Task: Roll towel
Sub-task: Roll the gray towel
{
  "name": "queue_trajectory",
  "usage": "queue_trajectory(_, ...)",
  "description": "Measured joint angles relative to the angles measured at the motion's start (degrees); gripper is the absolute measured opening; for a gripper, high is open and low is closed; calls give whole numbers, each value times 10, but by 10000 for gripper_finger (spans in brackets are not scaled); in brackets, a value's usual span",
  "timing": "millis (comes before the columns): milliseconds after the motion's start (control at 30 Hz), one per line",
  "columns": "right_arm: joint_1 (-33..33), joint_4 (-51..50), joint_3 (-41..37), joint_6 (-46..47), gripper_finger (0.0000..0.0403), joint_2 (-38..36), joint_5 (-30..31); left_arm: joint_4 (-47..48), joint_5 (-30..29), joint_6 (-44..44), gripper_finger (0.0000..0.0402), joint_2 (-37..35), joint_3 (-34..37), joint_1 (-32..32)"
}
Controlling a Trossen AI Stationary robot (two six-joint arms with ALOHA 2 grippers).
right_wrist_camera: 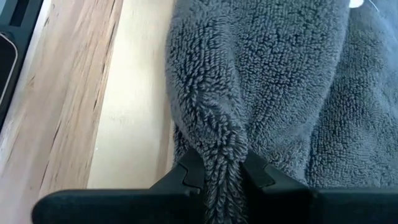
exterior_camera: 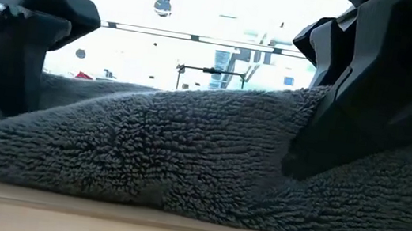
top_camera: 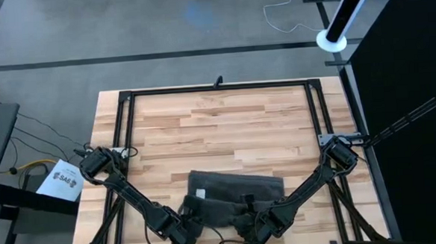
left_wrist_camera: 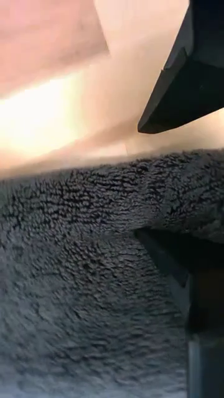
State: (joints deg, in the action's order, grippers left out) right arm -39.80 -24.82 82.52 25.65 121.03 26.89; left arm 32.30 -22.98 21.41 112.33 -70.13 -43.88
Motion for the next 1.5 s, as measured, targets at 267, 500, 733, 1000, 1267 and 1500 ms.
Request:
queue_trajectory(267, 5, 1, 0, -2, 30, 0, -23, 46, 0, 100, 203, 26, -3, 4)
queue_trajectory(500, 0, 12, 0, -4, 30, -19, -51, 91, 56, 132, 17, 2, -36, 7)
queue_trajectory(733, -4, 16, 1, 7, 30, -74, -126, 113, 169, 170, 16, -78, -68, 9)
queue_trajectory(1000, 26, 45, -25, -21, 30, -94, -287, 85, 254, 132, 16, -125, -64, 50)
queue_trajectory(1267, 65, 146, -95, 13, 30, -93, -414, 80, 367, 46, 16, -69, -65, 118)
queue_trajectory(1500, 81, 201, -142, 61, 30, -99, -443, 88, 367, 33, 16, -62, -61, 146)
